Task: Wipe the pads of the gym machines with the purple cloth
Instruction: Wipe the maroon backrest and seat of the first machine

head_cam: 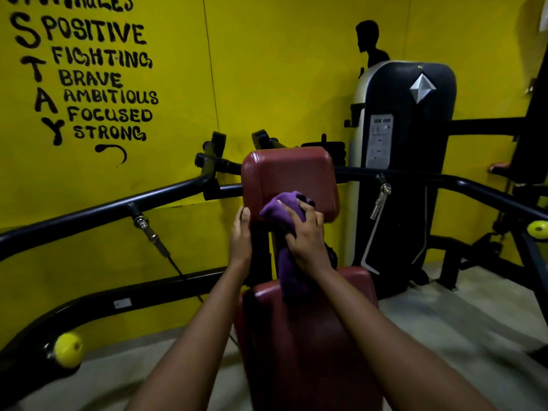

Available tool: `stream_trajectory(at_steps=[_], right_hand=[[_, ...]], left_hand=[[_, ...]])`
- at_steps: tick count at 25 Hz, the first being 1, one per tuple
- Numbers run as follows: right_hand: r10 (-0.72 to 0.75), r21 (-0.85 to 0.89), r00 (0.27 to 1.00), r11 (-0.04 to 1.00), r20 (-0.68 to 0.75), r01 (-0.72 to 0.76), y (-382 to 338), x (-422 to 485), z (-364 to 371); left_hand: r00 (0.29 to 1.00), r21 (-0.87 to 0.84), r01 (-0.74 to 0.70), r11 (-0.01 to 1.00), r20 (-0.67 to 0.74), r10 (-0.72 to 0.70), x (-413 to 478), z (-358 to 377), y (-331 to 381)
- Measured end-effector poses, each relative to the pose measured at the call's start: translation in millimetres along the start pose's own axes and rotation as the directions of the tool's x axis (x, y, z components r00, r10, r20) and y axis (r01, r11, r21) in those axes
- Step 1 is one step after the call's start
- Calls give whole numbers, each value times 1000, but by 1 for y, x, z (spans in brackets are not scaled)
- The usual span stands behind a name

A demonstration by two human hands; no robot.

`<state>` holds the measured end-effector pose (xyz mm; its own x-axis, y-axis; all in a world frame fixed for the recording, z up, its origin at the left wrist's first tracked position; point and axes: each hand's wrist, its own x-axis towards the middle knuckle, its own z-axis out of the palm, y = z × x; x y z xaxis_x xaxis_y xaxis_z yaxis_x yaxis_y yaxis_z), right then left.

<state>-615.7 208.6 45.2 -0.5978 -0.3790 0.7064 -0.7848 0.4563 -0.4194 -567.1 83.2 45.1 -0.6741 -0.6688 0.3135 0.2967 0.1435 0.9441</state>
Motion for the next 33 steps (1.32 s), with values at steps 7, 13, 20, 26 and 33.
stream_trajectory(at_steps=[7,13,20,26,33], right_hand=[[-30,116,991,993,129,15,0,-87,-37],[44,150,953,984,301,-93,2,-187,-68],[191,79,879,965,436,-249,0,-370,-147],[269,-14,794,950,545,-313,16,-449,-204],[87,37,600,981,796,-192,85,-480,-201]], left_hand=[[975,-89,104,991,-188,-119,-114,-21,-42],[945,-22,263,964,-195,-263,-248,-29,-26],[884,-19,454,891,-115,-453,-448,-36,-56],[758,-39,637,770,-147,-635,-572,-29,-99],[649,-116,710,695,-278,-709,-621,8,-138]])
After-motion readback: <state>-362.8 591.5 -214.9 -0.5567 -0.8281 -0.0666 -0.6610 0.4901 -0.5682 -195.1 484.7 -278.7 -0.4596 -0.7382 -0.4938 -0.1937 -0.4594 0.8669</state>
